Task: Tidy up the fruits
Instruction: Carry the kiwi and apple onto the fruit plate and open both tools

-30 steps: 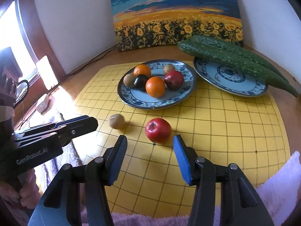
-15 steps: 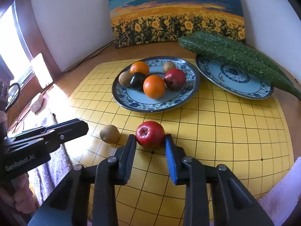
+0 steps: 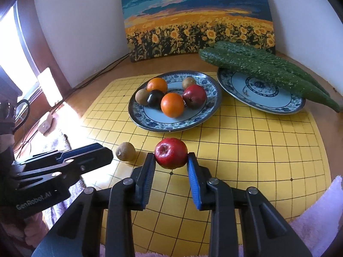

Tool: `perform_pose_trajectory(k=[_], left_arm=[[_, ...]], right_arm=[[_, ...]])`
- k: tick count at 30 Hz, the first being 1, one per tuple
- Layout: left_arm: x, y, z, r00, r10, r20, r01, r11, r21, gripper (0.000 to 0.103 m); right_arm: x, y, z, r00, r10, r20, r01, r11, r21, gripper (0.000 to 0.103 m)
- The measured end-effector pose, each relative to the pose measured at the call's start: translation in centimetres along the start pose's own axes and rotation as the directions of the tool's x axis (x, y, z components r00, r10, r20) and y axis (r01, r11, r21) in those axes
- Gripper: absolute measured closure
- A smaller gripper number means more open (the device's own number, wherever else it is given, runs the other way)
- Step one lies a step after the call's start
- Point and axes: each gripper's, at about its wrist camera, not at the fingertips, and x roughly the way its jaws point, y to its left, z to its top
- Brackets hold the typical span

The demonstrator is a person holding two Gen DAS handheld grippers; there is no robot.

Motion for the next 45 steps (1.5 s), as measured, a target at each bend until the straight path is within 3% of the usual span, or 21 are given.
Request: perform_pose_trajectory(k=[8,18,21,26,35,45], left_arm=[[1.1,-1.2,0.5,1.000,0.012,-0.008,-0.012,0.999,0.040,0.065],[2.7,-1.4,0.7,0.998,0.038,-0.041,-0.037,0.999,0.039,0.066],[2.9,-1.3,0.6,0.997,0.049,-0.051,-0.047,0.998,0.033,0.077],[2.9,-1.1,0.7,0.998,0.043,-0.053,-0.041,0.999,0.025,0.077],[1.8,-1.4,1.1,0.999,0.035,-0.029,-0.035,0.999,0.024,0.077],[0.4,-1.7,4.0,0.999,0.034,0.027,-0.036,0.998,0.046,0.077]], right_arm=[[-0.4,-0.5,-0.2,1.000,-0.001,0.004,0.001,1.000,0.016,0.072],[-1.1,-1.3,0.0,1.000,0.005,0.019,-0.006,1.000,0.025,0.072],[-1.1,-1.4,0.0,1.000,0.007,0.021,-0.008,1.000,0.028,0.072],[-1.2,-1.3,0.0,1.000,0.009,0.023,-0.009,1.000,0.026,0.072],[-1.6,-1.0,0.3,1.000,0.010,0.027,-0.011,1.000,0.021,0.072],[-1.8,-1.1,2.1,0.999,0.002,0.042,-0.002,1.000,0.004,0.072]])
